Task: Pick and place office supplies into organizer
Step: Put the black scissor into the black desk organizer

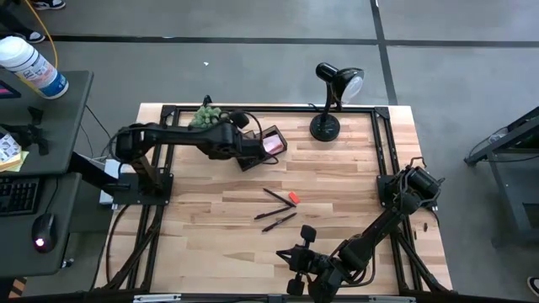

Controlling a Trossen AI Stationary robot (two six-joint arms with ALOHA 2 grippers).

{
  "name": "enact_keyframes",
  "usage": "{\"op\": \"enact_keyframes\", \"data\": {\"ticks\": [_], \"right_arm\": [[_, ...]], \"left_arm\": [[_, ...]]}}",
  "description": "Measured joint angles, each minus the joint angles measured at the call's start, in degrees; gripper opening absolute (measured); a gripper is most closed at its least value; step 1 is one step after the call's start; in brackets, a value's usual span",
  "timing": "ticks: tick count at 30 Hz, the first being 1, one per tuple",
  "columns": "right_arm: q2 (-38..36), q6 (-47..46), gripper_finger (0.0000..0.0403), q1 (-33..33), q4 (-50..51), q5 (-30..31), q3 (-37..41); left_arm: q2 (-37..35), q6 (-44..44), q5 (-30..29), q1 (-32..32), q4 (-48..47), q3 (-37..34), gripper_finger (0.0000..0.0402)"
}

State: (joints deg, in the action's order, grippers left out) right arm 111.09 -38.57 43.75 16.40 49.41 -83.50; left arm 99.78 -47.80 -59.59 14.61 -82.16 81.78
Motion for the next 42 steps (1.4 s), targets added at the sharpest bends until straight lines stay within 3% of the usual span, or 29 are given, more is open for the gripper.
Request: {"op": "enact_keyframes", "data": {"ticks": [16,20,32,42], "right_arm": [[0.00,0.26,0.0005,0.00,-0.32,-0.09,0.00],[0.00,0.20,0.0005,0.00,-0.33,-0.09,0.00],[0.00,0.08,0.0002,0.00,-0.39,-0.09,0.00],[0.00,0.04,0.0005,0.00,-0.39,-0.33,0.00]], "left_arm": [[1.43,-1.84,0.29,-0.02,-2.02,0.00,0.0048],[1.43,-1.38,4.86,-0.04,-2.38,0.00,0.0075],[1.43,-0.70,4.42,-0.13,-3.06,0.00,0.0190],[1.36,2.43,3.89,-0.52,-5.01,0.00,0.0209]]}}
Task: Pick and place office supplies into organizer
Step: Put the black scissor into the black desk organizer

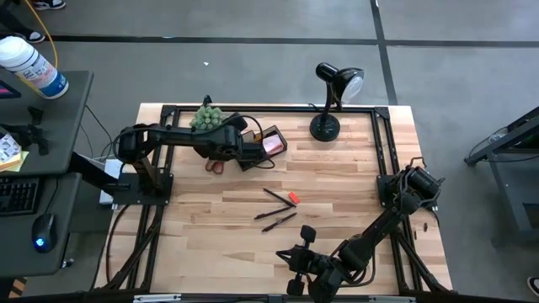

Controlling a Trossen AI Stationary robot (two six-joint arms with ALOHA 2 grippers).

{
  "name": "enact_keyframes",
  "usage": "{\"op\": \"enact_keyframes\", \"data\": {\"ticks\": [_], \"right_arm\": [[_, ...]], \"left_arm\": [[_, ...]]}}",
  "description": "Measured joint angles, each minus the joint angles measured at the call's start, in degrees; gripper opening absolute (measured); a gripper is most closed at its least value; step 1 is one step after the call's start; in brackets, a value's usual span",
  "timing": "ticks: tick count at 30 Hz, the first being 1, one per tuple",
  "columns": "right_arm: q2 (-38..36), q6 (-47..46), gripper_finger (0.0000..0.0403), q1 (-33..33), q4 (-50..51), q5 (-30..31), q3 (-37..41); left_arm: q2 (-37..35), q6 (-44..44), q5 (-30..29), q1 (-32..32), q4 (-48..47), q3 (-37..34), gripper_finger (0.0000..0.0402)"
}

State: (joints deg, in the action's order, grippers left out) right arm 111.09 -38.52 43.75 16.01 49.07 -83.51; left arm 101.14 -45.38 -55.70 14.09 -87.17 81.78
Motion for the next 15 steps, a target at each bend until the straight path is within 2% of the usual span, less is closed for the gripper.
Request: {"op": "enact_keyframes", "data": {"ticks": [5,10,15], "right_arm": [[0.00,-0.08,0.0001,0.00,0.02,-1.07,0.00],[0.00,-1.41,0.0004,0.00,0.09,-1.33,0.00],[0.00,-1.26,0.0001,0.00,0.21,-1.77,0.00]], "left_arm": [[0.00,3.37,1.32,0.00,-3.28,0.32,0.0209],[-5.54,14.27,17.10,0.15,-2.14,0.55,0.0209],[-13.95,26.52,22.32,0.12,0.23,0.55,0.0209]]}}
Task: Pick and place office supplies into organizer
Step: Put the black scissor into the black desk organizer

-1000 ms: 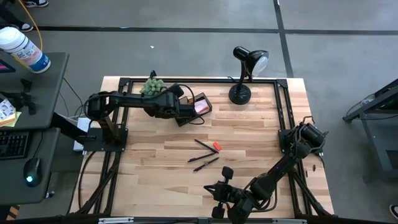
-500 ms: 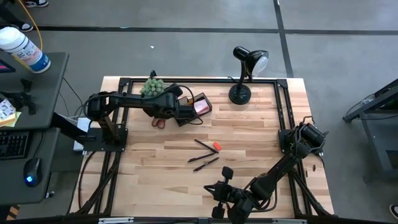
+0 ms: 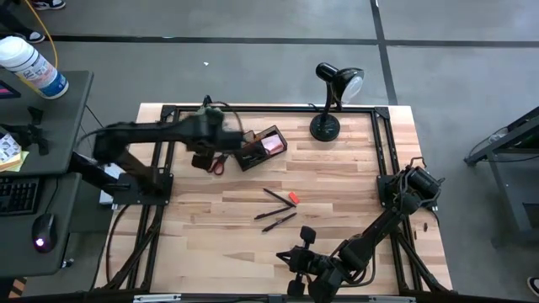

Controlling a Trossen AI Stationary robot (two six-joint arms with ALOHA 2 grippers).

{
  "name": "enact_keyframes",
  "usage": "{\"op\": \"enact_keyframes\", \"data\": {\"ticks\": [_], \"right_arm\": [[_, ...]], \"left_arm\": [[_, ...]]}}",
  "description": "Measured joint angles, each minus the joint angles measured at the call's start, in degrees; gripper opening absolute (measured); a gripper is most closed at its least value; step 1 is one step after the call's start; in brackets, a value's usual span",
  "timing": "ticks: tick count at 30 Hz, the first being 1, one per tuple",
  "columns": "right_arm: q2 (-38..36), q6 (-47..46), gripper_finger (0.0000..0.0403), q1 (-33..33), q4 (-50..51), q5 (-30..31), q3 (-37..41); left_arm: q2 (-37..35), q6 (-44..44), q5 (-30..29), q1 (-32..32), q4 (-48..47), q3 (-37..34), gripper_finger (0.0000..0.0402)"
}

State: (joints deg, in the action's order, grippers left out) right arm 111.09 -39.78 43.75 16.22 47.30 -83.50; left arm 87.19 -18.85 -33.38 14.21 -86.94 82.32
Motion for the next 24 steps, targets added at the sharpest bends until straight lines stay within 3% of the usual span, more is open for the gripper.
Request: {"op": "enact_keyframes", "data": {"ticks": [7,14,24], "right_arm": [[0.00,-0.27,0.0006,-0.27,0.71,-0.34,0.00],[0.00,-4.33,0.0002,-1.35,1.37,-0.34,0.00],[0.00,-8.21,0.0002,-3.63,1.31,-2.92,0.00]], "left_arm": [[-11.64,13.23,4.10,0.03,8.12,-5.88,0.0209],[-21.80,23.58,11.74,0.05,17.68,-19.76,0.0209],[-26.00,33.95,15.16,0.05,30.71,-36.06,0.0209]]}}
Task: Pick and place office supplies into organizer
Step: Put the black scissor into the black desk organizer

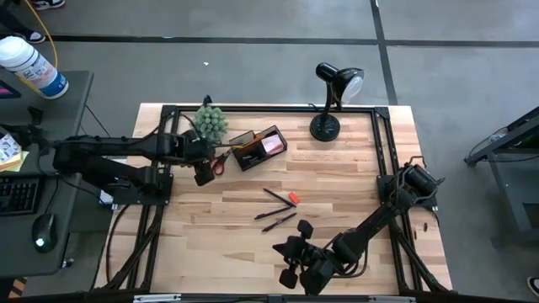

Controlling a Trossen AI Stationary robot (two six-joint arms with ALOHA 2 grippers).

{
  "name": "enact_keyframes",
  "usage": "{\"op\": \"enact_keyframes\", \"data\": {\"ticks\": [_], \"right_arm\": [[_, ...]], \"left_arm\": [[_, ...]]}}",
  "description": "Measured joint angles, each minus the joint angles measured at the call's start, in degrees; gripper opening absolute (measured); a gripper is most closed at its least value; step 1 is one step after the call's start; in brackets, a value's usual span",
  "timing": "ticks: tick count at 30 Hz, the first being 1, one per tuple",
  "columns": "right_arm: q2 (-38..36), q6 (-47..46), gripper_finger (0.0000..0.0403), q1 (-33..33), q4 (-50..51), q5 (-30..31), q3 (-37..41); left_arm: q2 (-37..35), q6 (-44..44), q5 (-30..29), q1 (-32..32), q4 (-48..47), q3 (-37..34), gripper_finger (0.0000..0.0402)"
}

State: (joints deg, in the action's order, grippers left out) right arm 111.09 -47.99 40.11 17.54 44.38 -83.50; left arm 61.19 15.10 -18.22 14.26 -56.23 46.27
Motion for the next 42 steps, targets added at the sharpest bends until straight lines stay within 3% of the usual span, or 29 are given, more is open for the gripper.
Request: {"op": "enact_keyframes", "data": {"ticks": [9,18,32,42], "right_arm": [[0.00,-2.76,0.0002,-0.88,-0.24,-3.24,-0.01],[0.00,-3.60,0.0003,-0.87,-0.70,-3.06,0.00],[0.00,-3.06,0.0003,-1.15,-1.31,-2.84,0.00],[0.00,-3.06,0.0012,-1.15,-2.42,-2.97,-0.02]], "left_arm": [[-0.29,-0.54,0.98,0.02,11.73,-8.20,0.0209],[-0.41,16.38,-0.28,-0.02,20.32,-13.66,0.0209],[-0.16,24.45,-7.75,-0.02,20.48,-18.12,0.0209],[-0.13,29.25,-6.68,-0.02,26.20,-22.59,0.0209]]}}
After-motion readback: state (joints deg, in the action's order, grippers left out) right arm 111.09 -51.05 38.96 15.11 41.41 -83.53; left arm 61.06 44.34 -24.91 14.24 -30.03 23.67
